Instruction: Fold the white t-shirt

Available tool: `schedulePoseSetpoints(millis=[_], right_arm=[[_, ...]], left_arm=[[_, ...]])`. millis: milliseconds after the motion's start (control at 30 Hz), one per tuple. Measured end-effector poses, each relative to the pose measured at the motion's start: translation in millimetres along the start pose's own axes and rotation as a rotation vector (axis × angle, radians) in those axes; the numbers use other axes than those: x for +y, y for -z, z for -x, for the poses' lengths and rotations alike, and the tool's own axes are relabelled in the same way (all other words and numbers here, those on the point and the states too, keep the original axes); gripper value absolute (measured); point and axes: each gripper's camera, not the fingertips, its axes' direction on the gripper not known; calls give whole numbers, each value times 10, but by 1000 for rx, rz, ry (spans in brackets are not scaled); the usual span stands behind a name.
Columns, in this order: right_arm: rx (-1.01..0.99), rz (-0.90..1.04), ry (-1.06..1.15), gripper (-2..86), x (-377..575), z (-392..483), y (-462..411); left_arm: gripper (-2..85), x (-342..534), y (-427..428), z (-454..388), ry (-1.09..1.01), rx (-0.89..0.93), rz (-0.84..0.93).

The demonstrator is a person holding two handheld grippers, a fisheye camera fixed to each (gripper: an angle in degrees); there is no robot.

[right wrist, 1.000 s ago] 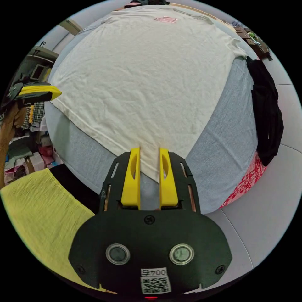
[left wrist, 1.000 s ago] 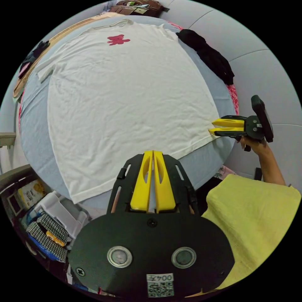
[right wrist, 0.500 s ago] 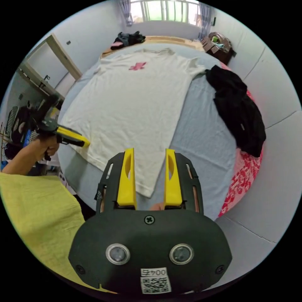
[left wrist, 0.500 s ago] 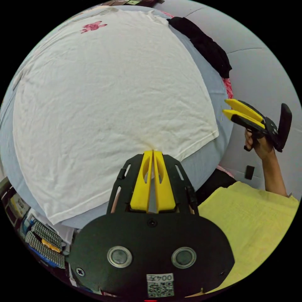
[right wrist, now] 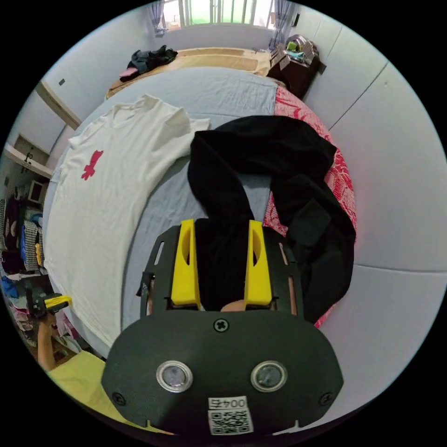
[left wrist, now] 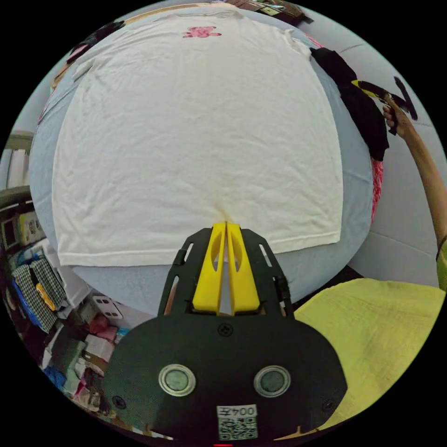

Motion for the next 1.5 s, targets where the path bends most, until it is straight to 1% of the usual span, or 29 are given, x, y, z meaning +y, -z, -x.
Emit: schedulePoseSetpoints(millis=[33, 100, 167, 233, 300, 333, 367, 433, 467, 500, 533, 567, 600, 633, 667, 700, 767, 800, 867, 967, 1033, 1100, 1167, 1267, 1333, 1400, 1433, 1467, 1500], right_arm=[[18, 23, 22, 88, -99, -77, -95], [22, 45, 52, 59, -171, -201, -167], [-46, 4, 74, 45, -157, -491, 6], [-45, -65, 45, 41, -44, -843, 272], [39, -121, -15, 38, 148, -1262, 546], [126, -132, -62, 37, 296, -1540, 671], [217, -112, -110, 36, 434, -1793, 721], [312, -51, -158, 31, 600, -2050, 732], [417, -54, -174, 27, 684, -2085, 786], [459, -73, -161, 27, 720, -2057, 833], [505, -139, -133, 36, 775, -1953, 957], [486, -216, -122, 56, 793, -1837, 1076], [450, -252, -119, 60, 784, -1780, 1122], [326, -316, -108, 68, 727, -1680, 1178], [138, -368, -81, 67, 622, -1601, 1176], [39, -381, -74, 67, 545, -1577, 1145], [-349, -366, -54, 91, 104, -1542, 844], [-422, -353, -55, 101, -26, -1539, 739], [-644, -312, -119, 123, -554, -1565, 296], [-814, -238, -245, 135, -1161, -1629, -218], [-836, -219, -314, 135, -1445, -1658, -431], [-829, -204, -372, 133, -1669, -1676, -604], [-789, -141, -429, 103, -1895, -1689, -807], [-776, -174, -464, 48, -2061, -1685, -860], [-717, -196, -423, 23, -2195, -1586, -771], [-574, -239, -266, 15, -2379, -1305, -554], [-400, -253, -107, 16, -2509, -977, -397], [-183, -256, 69, 19, -2613, -559, -296], [-74, -255, 150, 35, -2651, -339, -278]], left_arm=[[2, 2, -6, 7, 18, 9, -1], [1, 8, -29, 4, 62, 24, 0], [1, 4, -43, -22, 83, 17, 3], [1, -8, -55, -61, 92, -2, 10], [1, -24, -70, -114, 90, -31, 21], [1, -27, -74, -124, 89, -36, 23], [1, -30, -82, -139, 89, -44, 25], [1, -27, -92, -154, 91, -52, 24], [2, -25, -98, -161, 94, -57, 23], [2, -22, -104, -167, 95, -62, 23], [2, -22, -107, -171, 94, -65, 23], [2, -23, -113, -174, 93, -70, 25], [2, -26, -118, -171, 94, -72, 28], [2, -27, -120, -166, 96, -70, 30], [2, -30, -125, -150, 102, -64, 34], [2, -30, -129, -131, 106, -57, 36], [2, -24, -135, -97, 110, -44, 37], [2, -14, -138, -69, 116, -32, 34], [2, 7, -144, -23, 129, -13, 27], [2, 55, -153, 58, 151, 19, 7], [2, 92, -159, 108, 166, 38, -9], [2, 143, -166, 171, 181, 59, -32], [2, 177, -172, 218, 188, 73, -47], [2, 216, -181, 300, 197, 97, -57], [2, 231, -185, 341, 193, 103, -59], [2, 254, -189, 397, 189, 113, -64], [2, 260, -190, 412, 189, 116, -65], [2, 271, -193, 443, 188, 123, -67], [2, 281, -196, 478, 190, 132, -68]])
